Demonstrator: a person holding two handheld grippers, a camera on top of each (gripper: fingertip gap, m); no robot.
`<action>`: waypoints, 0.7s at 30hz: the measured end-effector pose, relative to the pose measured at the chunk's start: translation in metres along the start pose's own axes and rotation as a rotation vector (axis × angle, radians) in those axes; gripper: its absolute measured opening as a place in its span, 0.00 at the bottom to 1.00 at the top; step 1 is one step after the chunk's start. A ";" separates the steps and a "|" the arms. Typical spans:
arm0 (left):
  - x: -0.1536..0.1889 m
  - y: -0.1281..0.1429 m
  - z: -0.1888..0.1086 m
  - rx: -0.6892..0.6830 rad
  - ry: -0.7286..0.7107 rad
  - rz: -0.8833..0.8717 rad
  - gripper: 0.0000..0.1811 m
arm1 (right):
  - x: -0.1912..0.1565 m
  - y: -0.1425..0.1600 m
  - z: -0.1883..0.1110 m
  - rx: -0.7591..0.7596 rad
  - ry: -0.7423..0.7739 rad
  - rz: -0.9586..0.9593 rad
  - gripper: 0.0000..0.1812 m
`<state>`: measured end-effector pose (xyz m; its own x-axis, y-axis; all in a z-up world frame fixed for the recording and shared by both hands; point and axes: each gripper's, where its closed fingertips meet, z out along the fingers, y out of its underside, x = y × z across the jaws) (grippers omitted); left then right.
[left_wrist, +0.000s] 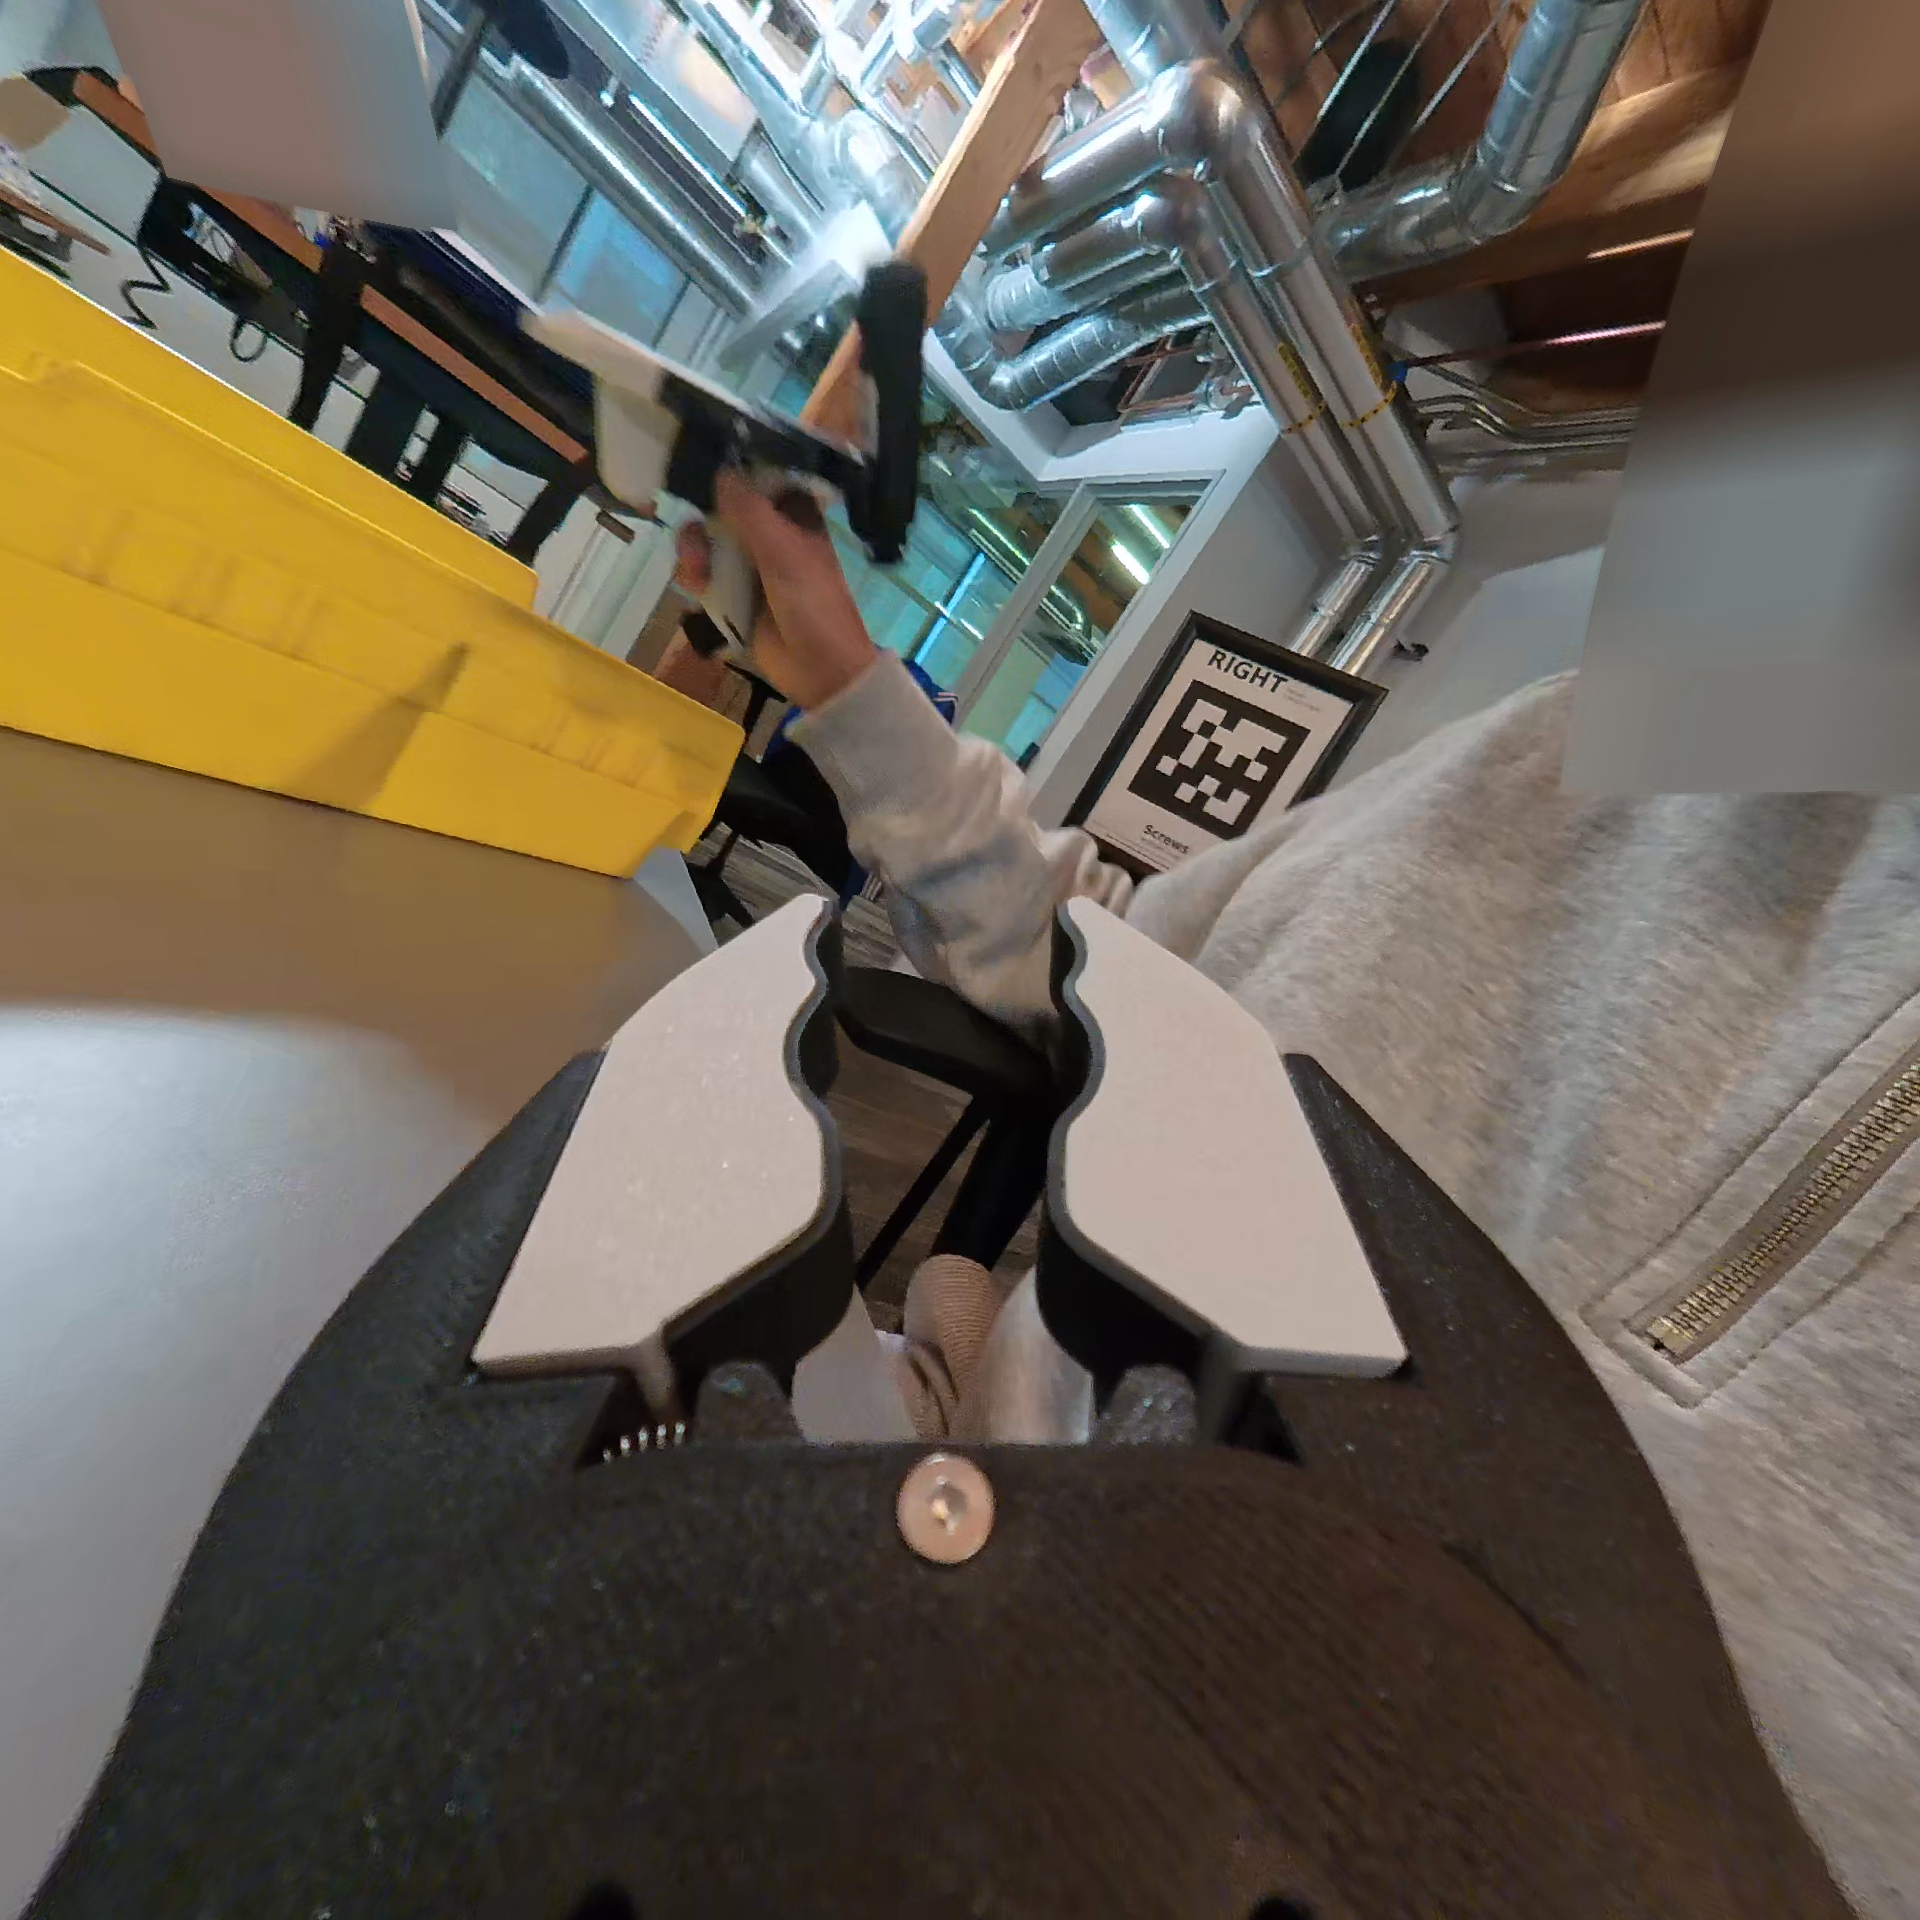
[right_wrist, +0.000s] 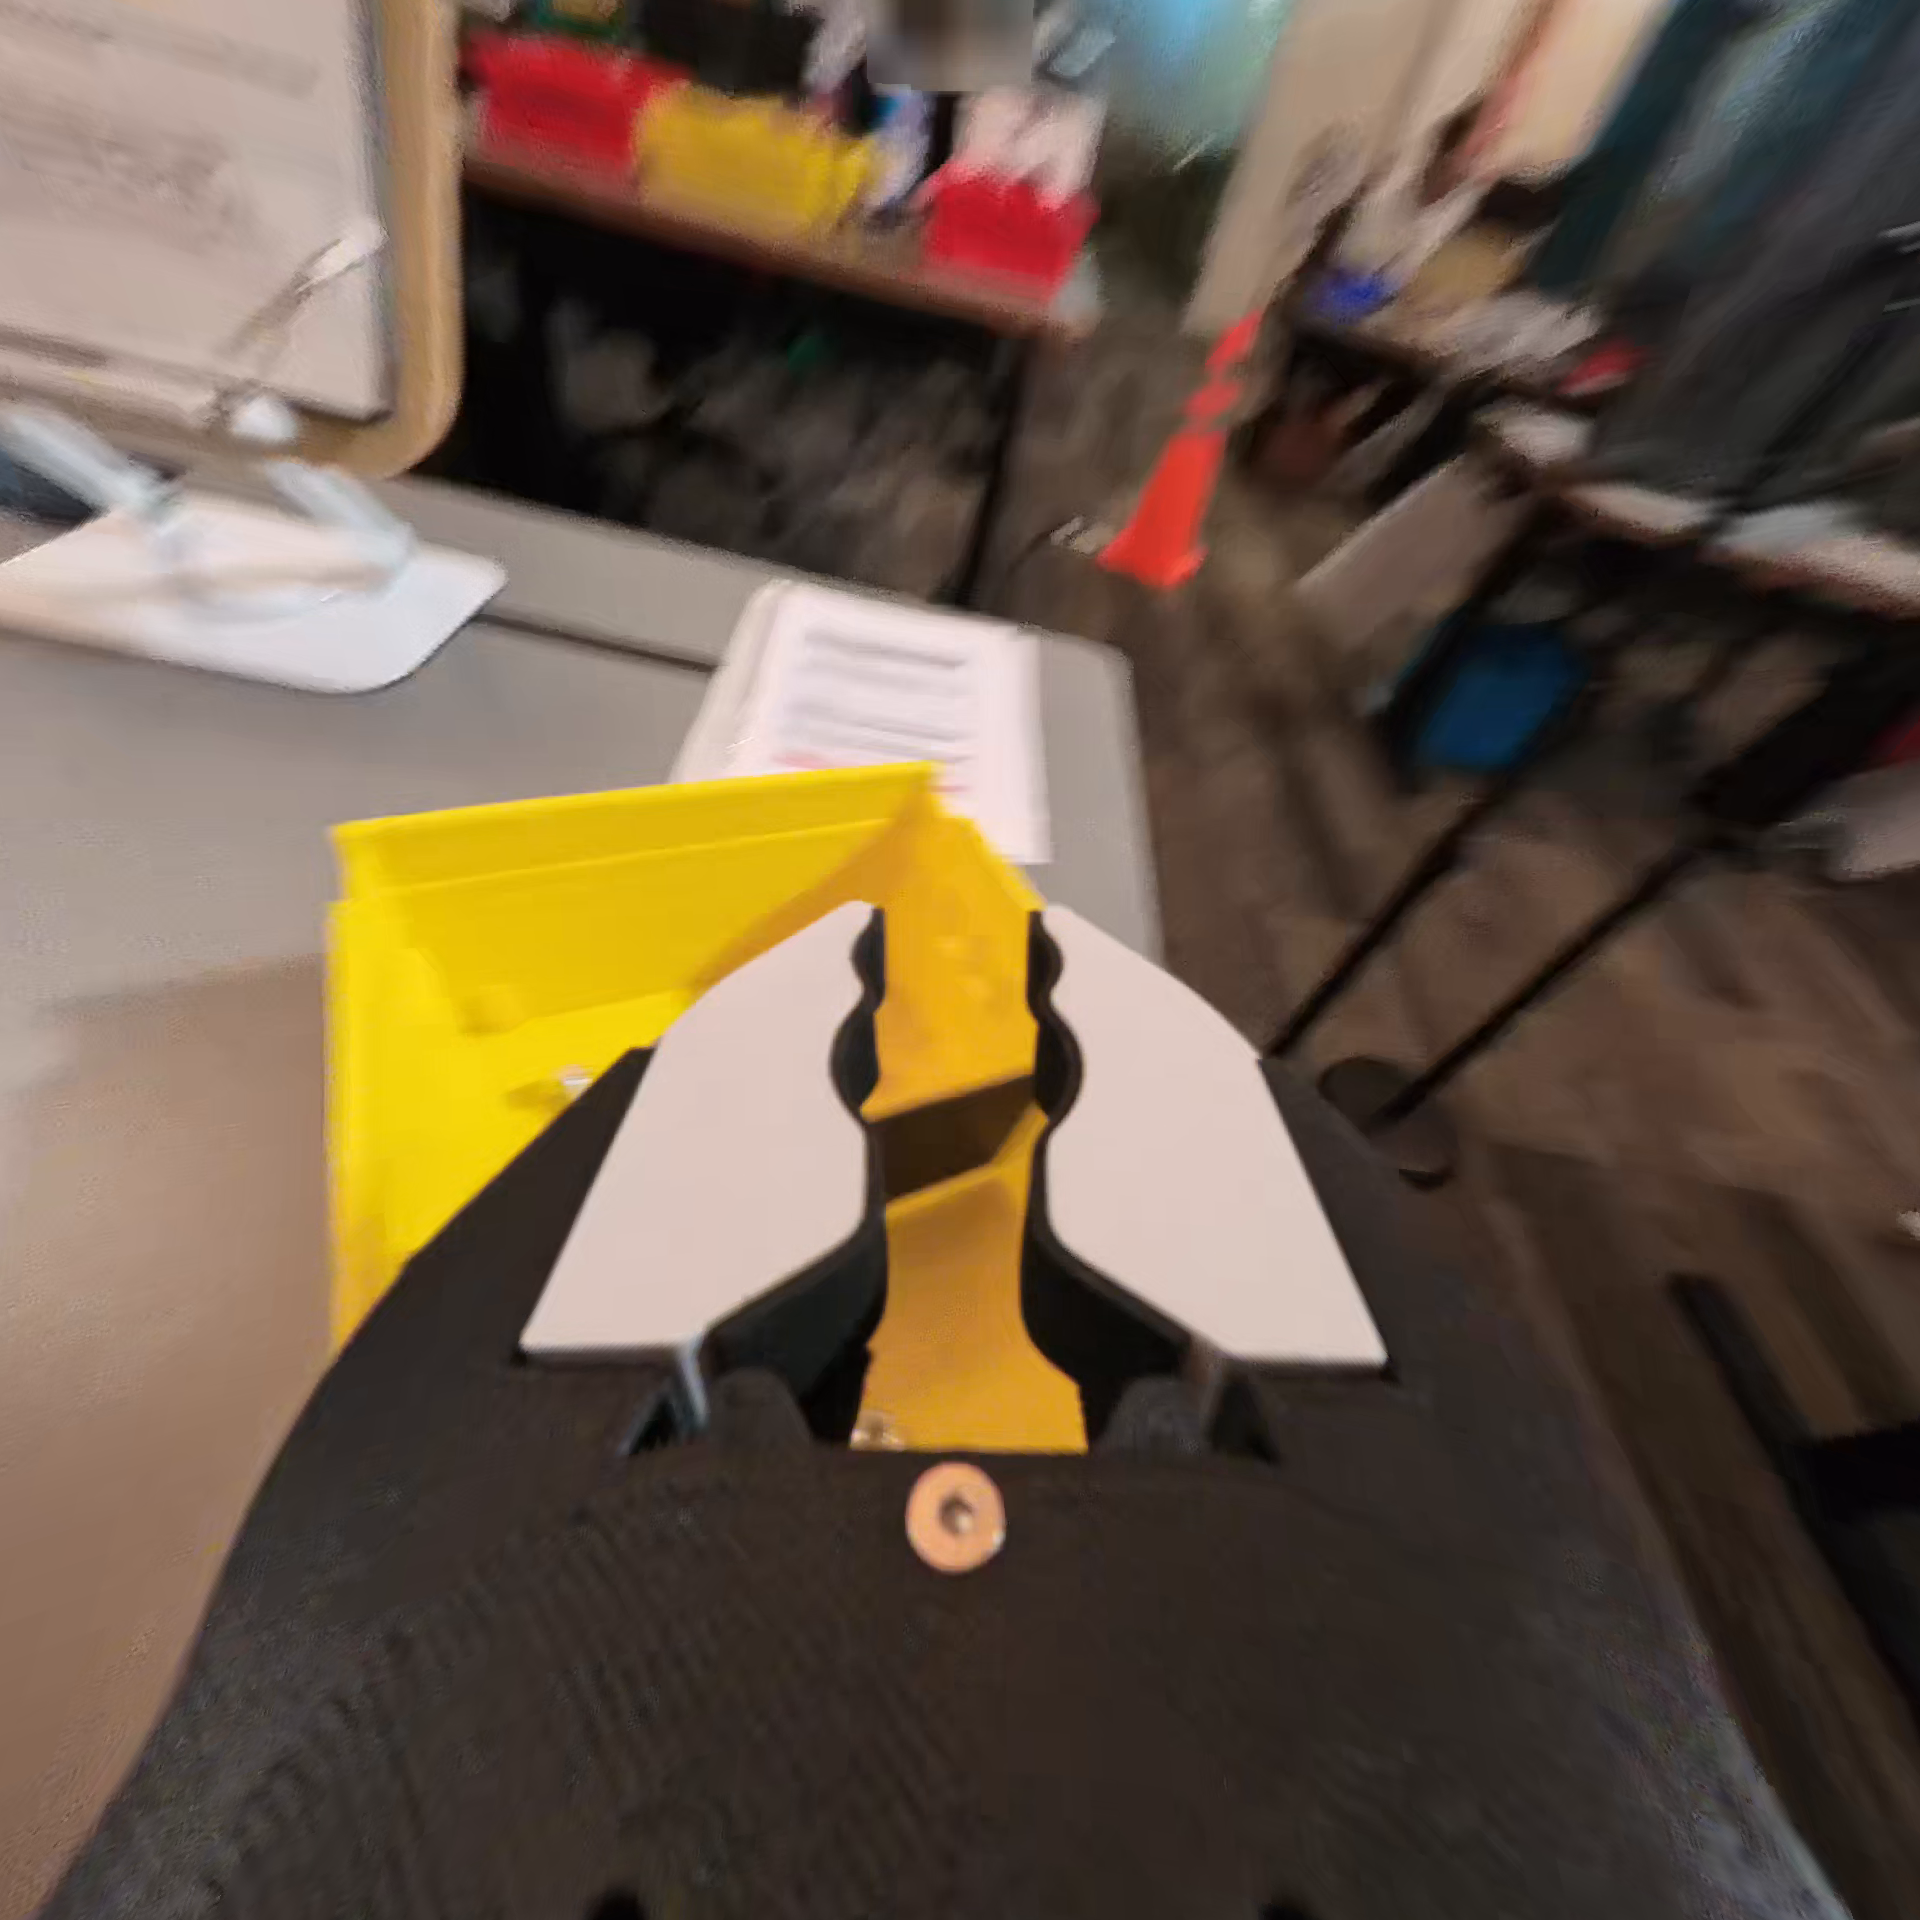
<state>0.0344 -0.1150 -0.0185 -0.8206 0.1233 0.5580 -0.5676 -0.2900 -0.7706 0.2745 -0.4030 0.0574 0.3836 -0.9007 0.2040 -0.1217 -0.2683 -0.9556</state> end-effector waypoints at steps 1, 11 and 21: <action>0.000 -0.001 -0.001 0.010 -0.012 0.005 0.21 | 0.023 0.011 -0.018 0.051 0.076 0.021 0.10; 0.026 -0.018 0.010 0.050 -0.035 0.036 0.21 | 0.100 0.137 -0.007 0.047 0.052 0.466 0.28; 0.047 -0.008 -0.009 0.099 -0.141 0.066 0.21 | 0.028 0.141 -0.018 -0.136 -0.215 0.430 0.05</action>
<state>-0.0006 -0.0985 0.0112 -0.8343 -0.0310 0.5504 -0.4979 -0.3862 -0.7765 0.2516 -0.4722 -0.0677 0.4511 -0.8524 -0.2645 -0.4227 0.0569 -0.9045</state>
